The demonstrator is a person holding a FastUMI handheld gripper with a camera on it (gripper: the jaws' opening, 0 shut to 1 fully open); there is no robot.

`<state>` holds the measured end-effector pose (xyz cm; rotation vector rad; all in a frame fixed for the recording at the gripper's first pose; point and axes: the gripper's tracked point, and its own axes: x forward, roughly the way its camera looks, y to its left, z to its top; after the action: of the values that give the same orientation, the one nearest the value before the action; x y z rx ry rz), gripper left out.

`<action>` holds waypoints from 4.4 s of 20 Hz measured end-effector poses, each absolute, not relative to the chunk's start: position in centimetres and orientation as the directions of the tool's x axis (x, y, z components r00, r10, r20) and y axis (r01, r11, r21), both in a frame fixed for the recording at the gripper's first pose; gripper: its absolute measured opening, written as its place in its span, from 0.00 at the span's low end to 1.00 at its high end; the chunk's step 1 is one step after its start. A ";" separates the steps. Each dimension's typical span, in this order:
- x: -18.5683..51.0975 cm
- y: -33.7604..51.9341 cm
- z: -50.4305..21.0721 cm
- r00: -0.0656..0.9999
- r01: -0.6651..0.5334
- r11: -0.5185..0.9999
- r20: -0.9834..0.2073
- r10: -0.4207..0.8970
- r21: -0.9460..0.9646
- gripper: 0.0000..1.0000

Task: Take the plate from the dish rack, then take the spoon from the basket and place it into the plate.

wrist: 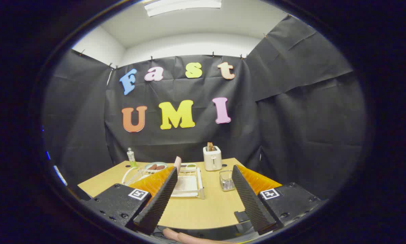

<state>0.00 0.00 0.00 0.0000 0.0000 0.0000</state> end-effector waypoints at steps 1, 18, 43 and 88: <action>0.1 -0.1 -0.2 1.000 -0.002 1.000 -0.002 0.002 0.001 1.00; 0.9 0.5 -1.6 0.997 -0.065 0.998 -0.047 0.064 -0.011 1.00; 31.4 10.7 -1.5 0.743 -0.098 0.984 -0.669 -0.027 -0.149 0.99; 15.8 10.5 -10.2 0.638 -0.011 0.998 -0.769 -0.038 -0.058 0.12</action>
<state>15.78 10.48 -10.18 -0.0594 0.8795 -0.0152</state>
